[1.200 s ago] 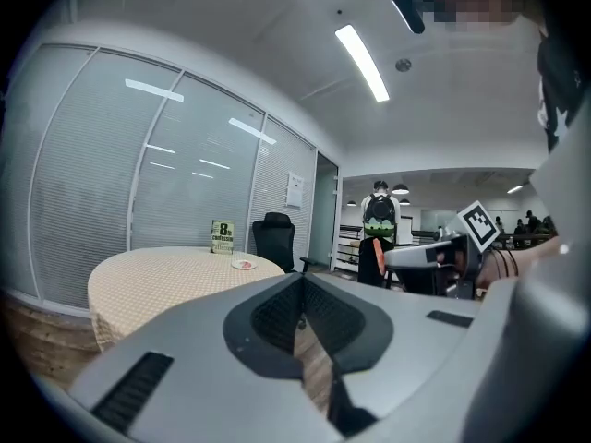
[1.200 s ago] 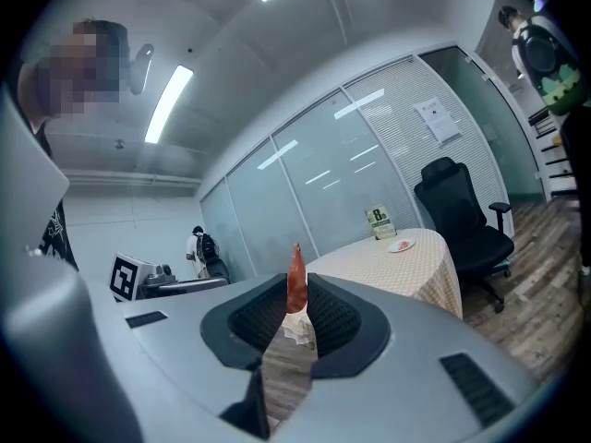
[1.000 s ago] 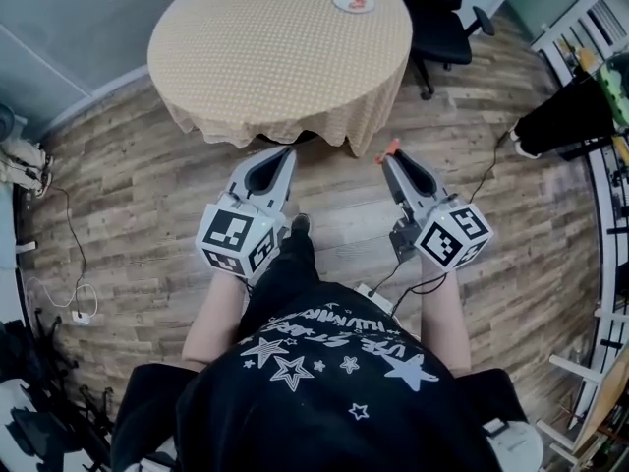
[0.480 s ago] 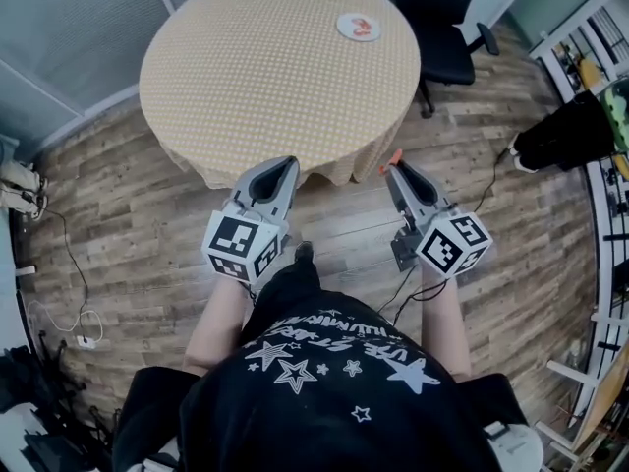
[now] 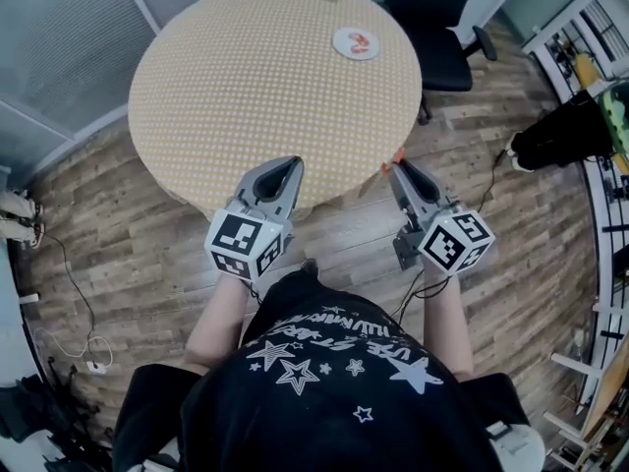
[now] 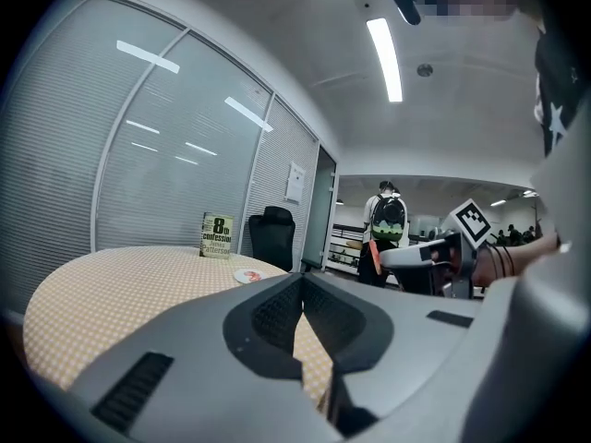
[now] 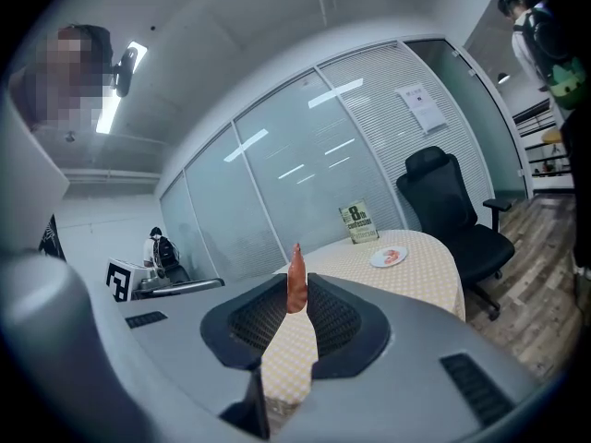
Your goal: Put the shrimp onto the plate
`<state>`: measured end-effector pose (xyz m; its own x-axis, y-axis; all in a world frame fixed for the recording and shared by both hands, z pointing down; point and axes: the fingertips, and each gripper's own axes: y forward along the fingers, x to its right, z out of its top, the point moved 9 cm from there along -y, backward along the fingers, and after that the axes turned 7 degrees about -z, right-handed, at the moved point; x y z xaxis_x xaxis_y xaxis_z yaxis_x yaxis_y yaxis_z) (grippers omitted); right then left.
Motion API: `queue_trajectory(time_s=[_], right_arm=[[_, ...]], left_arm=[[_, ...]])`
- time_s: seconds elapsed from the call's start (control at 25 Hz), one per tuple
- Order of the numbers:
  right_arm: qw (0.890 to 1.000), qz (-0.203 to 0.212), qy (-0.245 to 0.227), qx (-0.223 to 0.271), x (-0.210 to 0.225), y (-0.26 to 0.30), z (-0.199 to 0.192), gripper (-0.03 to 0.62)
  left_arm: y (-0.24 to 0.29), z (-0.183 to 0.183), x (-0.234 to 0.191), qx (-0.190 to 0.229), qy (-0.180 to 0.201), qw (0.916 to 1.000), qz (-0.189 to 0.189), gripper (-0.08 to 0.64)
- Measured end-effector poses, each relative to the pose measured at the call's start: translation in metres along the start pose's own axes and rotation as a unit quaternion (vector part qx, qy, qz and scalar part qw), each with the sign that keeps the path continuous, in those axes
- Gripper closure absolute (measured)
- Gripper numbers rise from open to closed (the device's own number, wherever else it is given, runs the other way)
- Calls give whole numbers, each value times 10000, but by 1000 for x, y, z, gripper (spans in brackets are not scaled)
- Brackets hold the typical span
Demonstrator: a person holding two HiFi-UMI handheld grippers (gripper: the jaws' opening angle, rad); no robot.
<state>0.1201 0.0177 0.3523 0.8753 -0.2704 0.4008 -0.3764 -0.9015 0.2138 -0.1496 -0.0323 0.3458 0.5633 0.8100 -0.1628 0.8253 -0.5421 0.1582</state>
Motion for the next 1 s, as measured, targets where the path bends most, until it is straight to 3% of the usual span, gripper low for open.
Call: queue_trajectory(time_s=[0.56,1.0], right_arm=[[9992,-342,164,-146,10,11,-8,517],[9998,-46,151,-146,40,62,13,517]], left_arm=[[17,-7,-24,-109,-91,9998,-160,552],[29,5,-48,-52,48,9992,388,552]])
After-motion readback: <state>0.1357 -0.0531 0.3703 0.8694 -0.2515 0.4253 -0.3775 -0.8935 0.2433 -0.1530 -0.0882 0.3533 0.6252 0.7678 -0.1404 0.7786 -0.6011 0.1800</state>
